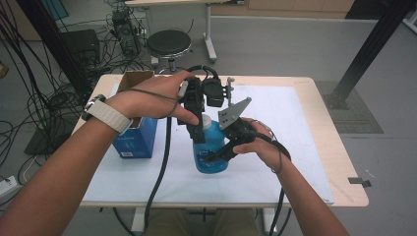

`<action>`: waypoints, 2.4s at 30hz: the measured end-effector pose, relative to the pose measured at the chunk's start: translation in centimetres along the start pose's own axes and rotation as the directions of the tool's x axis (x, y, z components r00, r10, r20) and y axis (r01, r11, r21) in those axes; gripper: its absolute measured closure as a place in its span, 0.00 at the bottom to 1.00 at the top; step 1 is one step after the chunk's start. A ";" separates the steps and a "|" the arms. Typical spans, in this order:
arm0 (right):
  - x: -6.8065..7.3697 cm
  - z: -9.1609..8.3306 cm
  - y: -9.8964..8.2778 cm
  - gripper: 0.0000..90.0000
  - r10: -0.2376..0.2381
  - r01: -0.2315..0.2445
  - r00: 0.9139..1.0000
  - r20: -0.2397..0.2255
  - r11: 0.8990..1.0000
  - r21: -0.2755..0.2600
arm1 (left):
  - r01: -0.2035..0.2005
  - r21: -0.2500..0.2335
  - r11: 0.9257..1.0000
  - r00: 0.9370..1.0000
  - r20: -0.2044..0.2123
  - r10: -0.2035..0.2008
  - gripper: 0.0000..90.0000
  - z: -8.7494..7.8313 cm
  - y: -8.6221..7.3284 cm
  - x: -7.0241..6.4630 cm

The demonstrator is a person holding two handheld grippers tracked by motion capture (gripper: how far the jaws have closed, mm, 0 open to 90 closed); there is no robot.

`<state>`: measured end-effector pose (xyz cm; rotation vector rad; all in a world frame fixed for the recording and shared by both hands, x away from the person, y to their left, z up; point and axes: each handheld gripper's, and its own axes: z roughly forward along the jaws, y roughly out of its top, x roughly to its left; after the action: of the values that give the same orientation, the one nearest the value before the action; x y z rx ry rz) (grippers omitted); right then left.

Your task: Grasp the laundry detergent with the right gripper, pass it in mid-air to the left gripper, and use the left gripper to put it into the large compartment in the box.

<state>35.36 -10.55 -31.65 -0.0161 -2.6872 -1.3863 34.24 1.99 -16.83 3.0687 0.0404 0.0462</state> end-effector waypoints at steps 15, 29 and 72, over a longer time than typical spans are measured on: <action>-0.1 0.1 0.0 0.48 0.002 -0.002 1.000 -0.003 1.000 0.003 | -0.001 0.002 1.000 1.000 0.001 0.001 0.10 0.0 0.0 0.0; -0.1 0.2 -0.1 0.48 0.002 -0.002 1.000 -0.005 1.000 0.008 | 0.002 -0.001 1.000 1.000 0.000 -0.002 0.10 0.0 0.0 0.0; -0.3 0.4 0.0 0.48 0.009 -0.009 1.000 -0.014 1.000 0.015 | 0.007 -0.013 1.000 1.000 0.003 -0.006 0.10 0.2 -0.1 0.0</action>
<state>35.57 -10.28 -31.92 -0.0175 -2.6825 -1.3588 34.24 2.02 -17.08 3.0552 0.0498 0.0418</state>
